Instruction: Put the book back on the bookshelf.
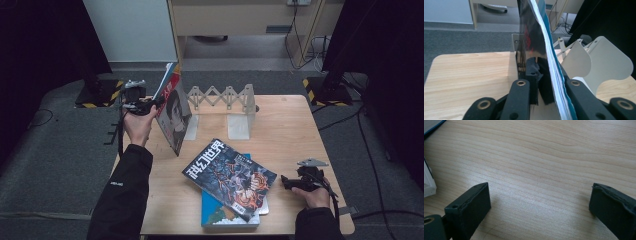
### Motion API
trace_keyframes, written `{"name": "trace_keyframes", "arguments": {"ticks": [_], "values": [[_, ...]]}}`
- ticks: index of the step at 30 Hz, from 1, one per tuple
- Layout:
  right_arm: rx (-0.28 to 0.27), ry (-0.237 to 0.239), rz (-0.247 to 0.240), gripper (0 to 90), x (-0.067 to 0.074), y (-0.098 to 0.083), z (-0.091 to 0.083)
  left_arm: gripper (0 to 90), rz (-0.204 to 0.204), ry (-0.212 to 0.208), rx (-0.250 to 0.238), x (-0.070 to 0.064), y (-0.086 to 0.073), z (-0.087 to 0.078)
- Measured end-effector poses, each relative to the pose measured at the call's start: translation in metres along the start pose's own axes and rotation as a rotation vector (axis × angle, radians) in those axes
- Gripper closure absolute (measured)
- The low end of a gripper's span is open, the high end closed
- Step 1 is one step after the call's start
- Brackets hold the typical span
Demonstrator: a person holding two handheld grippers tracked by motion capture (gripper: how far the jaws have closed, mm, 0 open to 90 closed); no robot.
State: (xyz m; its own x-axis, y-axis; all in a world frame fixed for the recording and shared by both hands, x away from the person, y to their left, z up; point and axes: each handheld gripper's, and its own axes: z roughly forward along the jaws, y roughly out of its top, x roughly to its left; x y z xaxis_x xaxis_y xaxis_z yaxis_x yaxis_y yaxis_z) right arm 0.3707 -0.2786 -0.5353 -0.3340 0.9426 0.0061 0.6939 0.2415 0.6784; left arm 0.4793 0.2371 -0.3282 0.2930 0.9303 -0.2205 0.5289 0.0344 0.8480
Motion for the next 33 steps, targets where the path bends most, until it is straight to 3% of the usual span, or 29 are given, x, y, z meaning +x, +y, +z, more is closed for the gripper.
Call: {"name": "trace_keyframes", "arguments": {"ticks": [7,10,21,29,33], "values": [[0.001,0.001,0.001,3.7,0.0,0.0,0.0,85.1,0.058,0.05,-0.017,-0.015,0.001,0.004],[0.001,0.003,-0.002,3.7,0.0,0.0,0.0,85.9,0.096,0.096,-0.045,-0.022,0.0,0.006],[-0.001,0.006,-0.004,3.7,-0.001,0.0,0.0,86.1,0.144,0.208,-0.122,-0.02,0.0,0.0],[-0.003,0.005,-0.005,3.7,-0.001,0.0,0.0,86.0,0.166,0.22,-0.123,-0.019,-0.011,0.0],[-0.002,0.005,-0.004,3.8,-0.001,0.0,0.0,85.6,0.145,0.183,-0.122,-0.018,-0.014,-0.001]]}}
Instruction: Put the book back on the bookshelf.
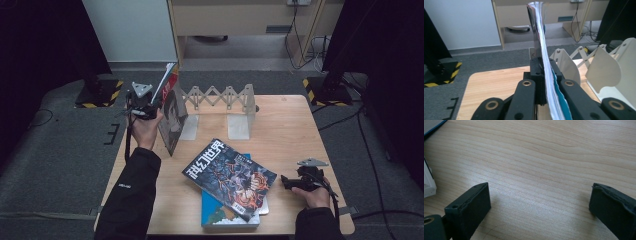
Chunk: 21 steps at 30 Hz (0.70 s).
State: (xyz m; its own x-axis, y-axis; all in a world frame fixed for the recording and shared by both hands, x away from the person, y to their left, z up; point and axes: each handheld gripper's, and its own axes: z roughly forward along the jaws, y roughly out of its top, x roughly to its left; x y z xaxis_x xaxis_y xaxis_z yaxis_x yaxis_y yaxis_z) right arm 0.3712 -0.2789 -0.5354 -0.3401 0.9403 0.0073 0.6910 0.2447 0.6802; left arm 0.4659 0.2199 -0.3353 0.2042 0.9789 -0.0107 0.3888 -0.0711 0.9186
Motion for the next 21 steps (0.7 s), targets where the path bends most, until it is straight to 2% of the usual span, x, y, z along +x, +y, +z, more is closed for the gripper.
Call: {"name": "trace_keyframes", "arguments": {"ticks": [3,7,12,15,21], "values": [[-0.001,0.0,-0.003,3.8,0.0,0.0,0.0,83.7,-0.003,-0.024,0.017,0.0,0.001,-0.002],[-0.001,-0.002,0.001,3.8,0.001,0.0,0.0,73.0,-0.008,-0.052,0.025,0.002,0.005,-0.004],[-0.001,-0.001,-0.001,3.7,0.001,0.0,0.0,65.6,-0.013,-0.047,0.01,0.004,0.007,-0.007],[0.001,0.001,-0.002,3.7,0.001,0.0,0.0,61.1,-0.026,-0.065,-0.004,0.005,0.005,-0.009],[0.002,0.002,0.001,3.7,0.001,0.0,0.0,54.6,-0.018,-0.072,-0.036,0.008,0.005,-0.019]]}}
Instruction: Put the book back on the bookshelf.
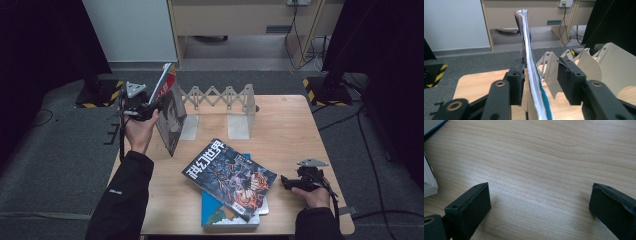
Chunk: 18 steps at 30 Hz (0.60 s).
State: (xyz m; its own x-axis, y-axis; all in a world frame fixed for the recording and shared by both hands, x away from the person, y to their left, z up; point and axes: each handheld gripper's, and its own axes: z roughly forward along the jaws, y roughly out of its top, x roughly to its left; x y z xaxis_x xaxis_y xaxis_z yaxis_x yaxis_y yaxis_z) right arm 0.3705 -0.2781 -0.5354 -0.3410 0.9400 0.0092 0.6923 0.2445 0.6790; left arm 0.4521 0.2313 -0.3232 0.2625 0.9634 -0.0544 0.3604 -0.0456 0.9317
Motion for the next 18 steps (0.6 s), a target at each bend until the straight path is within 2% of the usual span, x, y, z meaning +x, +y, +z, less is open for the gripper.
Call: {"name": "trace_keyframes", "arguments": {"ticks": [10,13,18], "values": [[0.003,-0.001,0.001,3.7,0.001,0.0,0.0,42.8,0.04,-0.053,-0.076,-0.001,-0.009,-0.034],[0.005,-0.003,0.003,3.5,0.001,0.001,0.0,40.2,0.04,-0.079,-0.083,0.0,-0.015,-0.044],[-0.006,-0.005,0.001,2.9,0.001,0.0,0.001,35.8,0.015,-0.12,-0.075,0.003,-0.033,-0.056]]}}
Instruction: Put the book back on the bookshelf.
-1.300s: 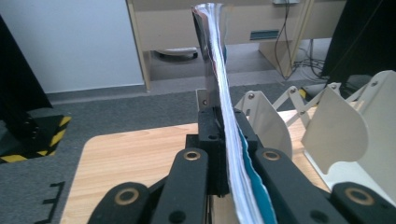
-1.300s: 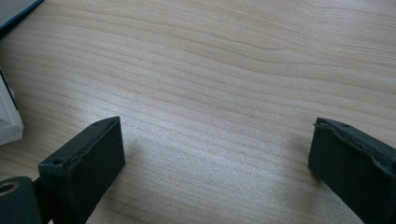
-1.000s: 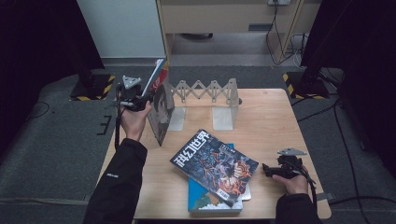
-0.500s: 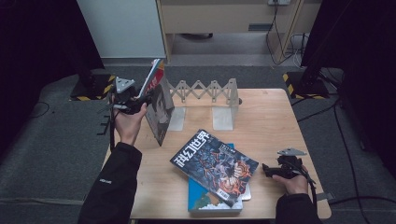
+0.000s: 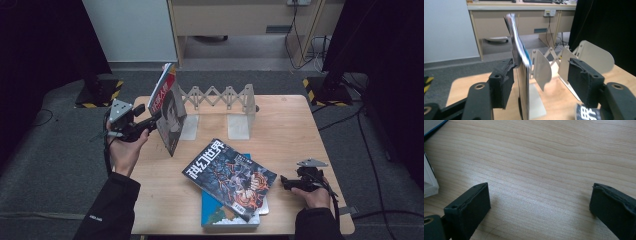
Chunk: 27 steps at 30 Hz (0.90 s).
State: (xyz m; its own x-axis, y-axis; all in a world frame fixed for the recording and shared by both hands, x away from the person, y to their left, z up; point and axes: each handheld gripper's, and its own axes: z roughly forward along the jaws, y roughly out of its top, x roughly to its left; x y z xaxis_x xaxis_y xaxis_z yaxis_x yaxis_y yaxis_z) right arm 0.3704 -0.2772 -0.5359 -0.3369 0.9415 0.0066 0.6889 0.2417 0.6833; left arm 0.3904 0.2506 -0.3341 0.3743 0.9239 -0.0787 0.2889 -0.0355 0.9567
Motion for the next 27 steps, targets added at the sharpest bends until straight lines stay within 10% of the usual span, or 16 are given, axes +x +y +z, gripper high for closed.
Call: {"name": "trace_keyframes", "arguments": {"ticks": [27], "values": [[-0.031,-0.004,0.003,1.0,0.0,-0.003,0.002,33.2,-0.032,-0.125,0.219,-0.015,-0.121,0.002]]}}
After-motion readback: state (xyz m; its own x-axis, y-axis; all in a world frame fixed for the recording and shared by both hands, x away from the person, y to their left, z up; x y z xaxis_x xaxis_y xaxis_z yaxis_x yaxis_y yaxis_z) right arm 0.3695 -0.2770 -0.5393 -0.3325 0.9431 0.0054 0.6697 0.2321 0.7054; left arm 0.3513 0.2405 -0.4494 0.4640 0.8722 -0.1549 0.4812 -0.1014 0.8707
